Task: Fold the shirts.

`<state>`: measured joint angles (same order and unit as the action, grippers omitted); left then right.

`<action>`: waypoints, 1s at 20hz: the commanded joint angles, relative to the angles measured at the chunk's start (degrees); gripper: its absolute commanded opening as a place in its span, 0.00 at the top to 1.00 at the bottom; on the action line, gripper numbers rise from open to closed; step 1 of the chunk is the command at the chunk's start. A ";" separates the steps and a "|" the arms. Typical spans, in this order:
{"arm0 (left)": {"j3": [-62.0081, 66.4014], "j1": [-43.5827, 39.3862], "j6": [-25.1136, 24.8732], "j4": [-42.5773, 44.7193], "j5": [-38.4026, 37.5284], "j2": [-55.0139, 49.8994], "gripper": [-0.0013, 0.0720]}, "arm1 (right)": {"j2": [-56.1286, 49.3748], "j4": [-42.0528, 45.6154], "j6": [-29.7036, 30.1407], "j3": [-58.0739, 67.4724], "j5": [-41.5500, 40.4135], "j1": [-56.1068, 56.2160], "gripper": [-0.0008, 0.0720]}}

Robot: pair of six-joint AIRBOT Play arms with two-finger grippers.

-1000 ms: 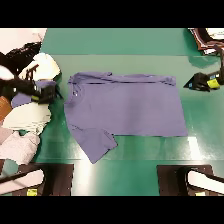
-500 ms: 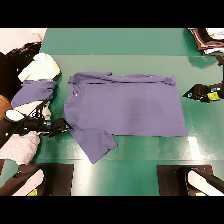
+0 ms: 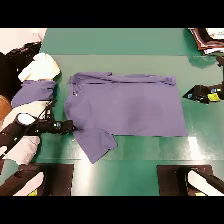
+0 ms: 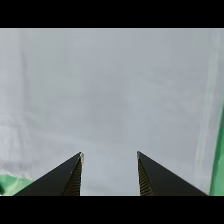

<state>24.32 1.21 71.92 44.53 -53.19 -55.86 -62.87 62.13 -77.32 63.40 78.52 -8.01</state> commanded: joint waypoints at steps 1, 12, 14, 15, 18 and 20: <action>3.15 -1.88 0.20 0.07 -0.63 0.09 0.95 | 0.83 1.27 -0.07 -2.82 4.76 -3.78 0.46; 12.22 -1.88 0.04 1.57 -2.80 0.09 0.95 | 0.76 -0.72 4.92 -31.30 1.11 -29.59 0.38; 12.22 -1.88 0.04 1.60 -2.75 0.09 0.95 | -0.96 -3.21 5.35 -31.91 -1.53 -28.39 0.38; 12.22 -1.88 0.04 1.60 -2.75 0.09 0.95 | -1.81 -3.76 5.35 -31.87 -2.36 -27.17 0.38; 12.22 -1.88 0.04 1.73 -2.75 0.09 0.95 | -4.37 -4.09 5.35 -31.82 -5.01 -22.36 0.43; 12.22 -1.88 0.04 1.75 -2.84 0.09 0.95 | -4.63 -4.09 5.33 -31.82 -7.65 -19.56 0.60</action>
<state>36.47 -0.64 71.99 46.19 -55.99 -55.83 -66.13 58.57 -72.34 32.01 75.59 -30.85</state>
